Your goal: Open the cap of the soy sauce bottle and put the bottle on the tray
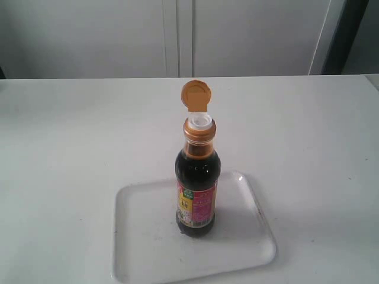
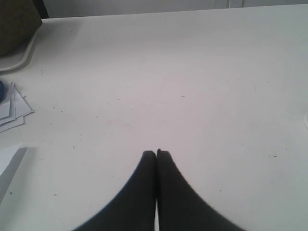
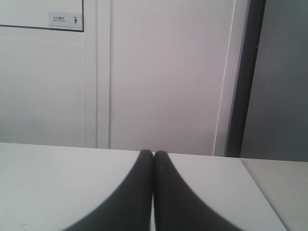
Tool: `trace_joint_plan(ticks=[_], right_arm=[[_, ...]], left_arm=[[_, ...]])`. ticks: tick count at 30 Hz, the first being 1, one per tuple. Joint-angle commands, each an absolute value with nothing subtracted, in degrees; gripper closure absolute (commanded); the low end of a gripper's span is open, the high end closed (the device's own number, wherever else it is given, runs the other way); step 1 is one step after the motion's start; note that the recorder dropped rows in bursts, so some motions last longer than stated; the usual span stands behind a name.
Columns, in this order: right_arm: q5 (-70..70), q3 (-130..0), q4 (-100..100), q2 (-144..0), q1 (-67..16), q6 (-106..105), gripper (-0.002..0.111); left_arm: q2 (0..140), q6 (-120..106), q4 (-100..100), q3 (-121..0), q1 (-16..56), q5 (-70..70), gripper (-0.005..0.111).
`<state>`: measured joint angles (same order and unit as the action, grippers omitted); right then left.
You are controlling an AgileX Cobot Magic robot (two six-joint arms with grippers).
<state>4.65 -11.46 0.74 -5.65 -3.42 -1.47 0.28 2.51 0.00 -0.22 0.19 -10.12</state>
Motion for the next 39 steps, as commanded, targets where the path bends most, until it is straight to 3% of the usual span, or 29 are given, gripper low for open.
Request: trace_joint_plan(ticks=[1, 39], right_arm=[[4.85, -11.22, 0.40, -5.34, -3.19, -1.23, 0.108], [6.57, -11.22, 0.51, -5.34, -3.19, -1.23, 0.108]], left_arm=[[0.00, 2.53, -0.77, 0.00, 0.06, -12.45, 0.107], [0.00, 2.53, -0.71, 0.00, 0.06, -11.63, 0.107]])
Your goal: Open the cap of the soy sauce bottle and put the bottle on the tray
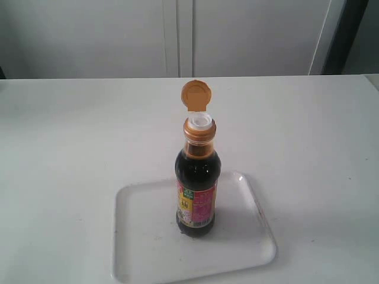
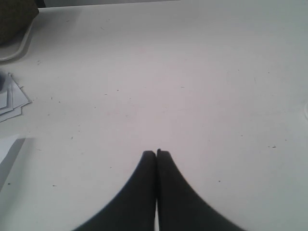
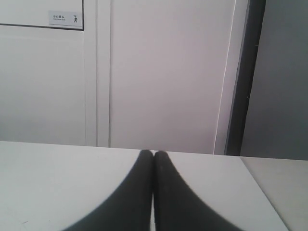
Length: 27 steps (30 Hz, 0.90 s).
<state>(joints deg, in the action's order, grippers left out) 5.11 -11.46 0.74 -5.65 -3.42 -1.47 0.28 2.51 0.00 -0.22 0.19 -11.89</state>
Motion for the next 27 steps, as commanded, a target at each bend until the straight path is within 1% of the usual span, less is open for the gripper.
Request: trace_joint_plan(ticks=[1, 7, 22, 27], right_arm=[[7.47, -11.22, 0.51, -5.34, -3.19, -1.23, 0.108], [13.64, -11.22, 0.40, -5.31, -3.19, -1.23, 0.108], [13.20, -0.53, 0.00, 0.00, -3.19, -1.23, 0.108], [14.22, 0.00, 0.00, 0.00, -3.19, -1.23, 0.108]], left_arm=[[0.00, 2.53, -0.71, 0.00, 0.06, -11.63, 0.107], [0.00, 2.53, -0.71, 0.00, 0.06, -11.63, 0.107], [0.00, 2.53, -0.71, 0.00, 0.06, -11.63, 0.107], [0.00, 2.53, -0.71, 0.00, 0.06, -11.63, 0.107]])
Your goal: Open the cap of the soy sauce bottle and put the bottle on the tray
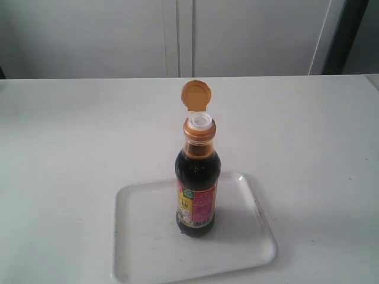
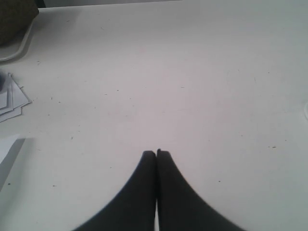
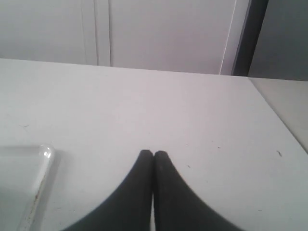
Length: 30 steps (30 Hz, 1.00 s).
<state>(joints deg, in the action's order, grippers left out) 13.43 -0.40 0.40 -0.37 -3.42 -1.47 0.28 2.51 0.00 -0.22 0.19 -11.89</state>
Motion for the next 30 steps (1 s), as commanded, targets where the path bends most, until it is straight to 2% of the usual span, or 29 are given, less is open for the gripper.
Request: trace_joint_plan(ticks=[1, 30], right_arm=[[14.22, 0.00, 0.00, 0.00, -3.19, -1.23, 0.108], [19.63, 0.00, 0.00, 0.00, -3.19, -1.33, 0.108]], left_arm=[[0.00, 2.53, -0.71, 0.00, 0.06, -11.63, 0.107], [0.00, 2.53, -0.71, 0.00, 0.06, -11.63, 0.107]])
